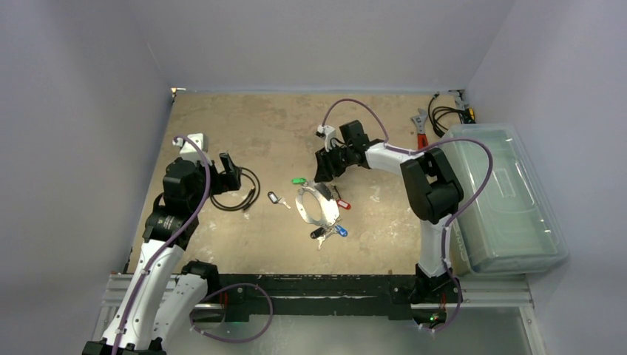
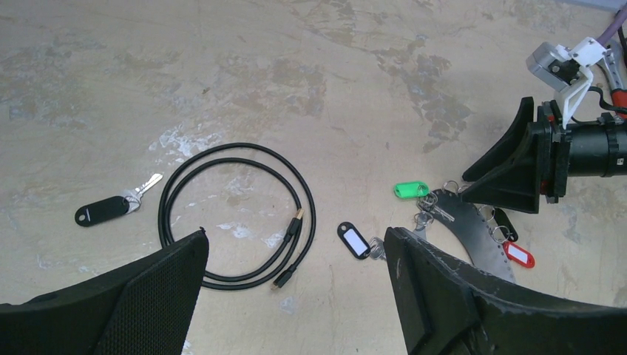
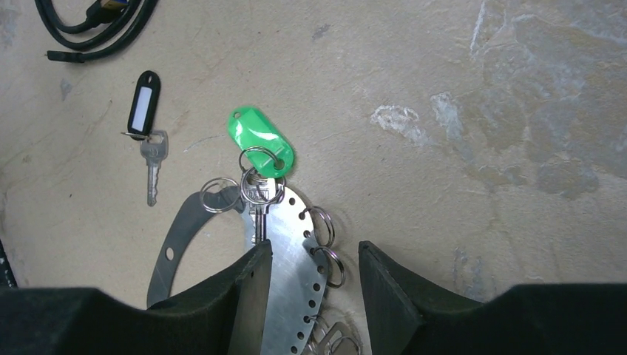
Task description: Put the keys on the keyring
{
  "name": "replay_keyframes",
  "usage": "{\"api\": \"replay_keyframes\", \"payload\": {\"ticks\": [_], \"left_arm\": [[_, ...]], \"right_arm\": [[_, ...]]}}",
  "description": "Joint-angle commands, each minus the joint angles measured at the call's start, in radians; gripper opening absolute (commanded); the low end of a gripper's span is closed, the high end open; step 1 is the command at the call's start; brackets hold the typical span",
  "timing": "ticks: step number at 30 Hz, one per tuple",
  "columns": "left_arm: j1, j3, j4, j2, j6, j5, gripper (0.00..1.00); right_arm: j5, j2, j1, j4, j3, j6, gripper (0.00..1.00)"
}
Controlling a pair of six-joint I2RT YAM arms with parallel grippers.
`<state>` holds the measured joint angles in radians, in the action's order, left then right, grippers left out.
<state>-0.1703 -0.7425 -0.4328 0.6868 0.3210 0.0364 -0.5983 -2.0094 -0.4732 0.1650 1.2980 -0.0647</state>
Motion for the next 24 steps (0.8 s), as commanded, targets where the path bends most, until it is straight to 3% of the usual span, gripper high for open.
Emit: {"api": "replay_keyframes", "payload": {"ticks": [1, 17, 24], "left_arm": [[0.005, -0.025, 0.039, -0.007, -0.016, -0.015, 0.88], [0.006, -0.024, 0.039, -0.007, -0.016, -0.015, 0.88], [0.006, -0.024, 0.039, -0.013, -0.016, -0.015, 0.88]], "right_arm": [[-0.035, -0.01, -0.009, -0.015, 0.046, 0.017, 0.49], [-0.072, -0.062, -0.009, 0.0, 0.077, 0.033, 0.41], [-0.103, -0.061, -0.01, 0.016, 0.084, 0.027, 0.31]]}}
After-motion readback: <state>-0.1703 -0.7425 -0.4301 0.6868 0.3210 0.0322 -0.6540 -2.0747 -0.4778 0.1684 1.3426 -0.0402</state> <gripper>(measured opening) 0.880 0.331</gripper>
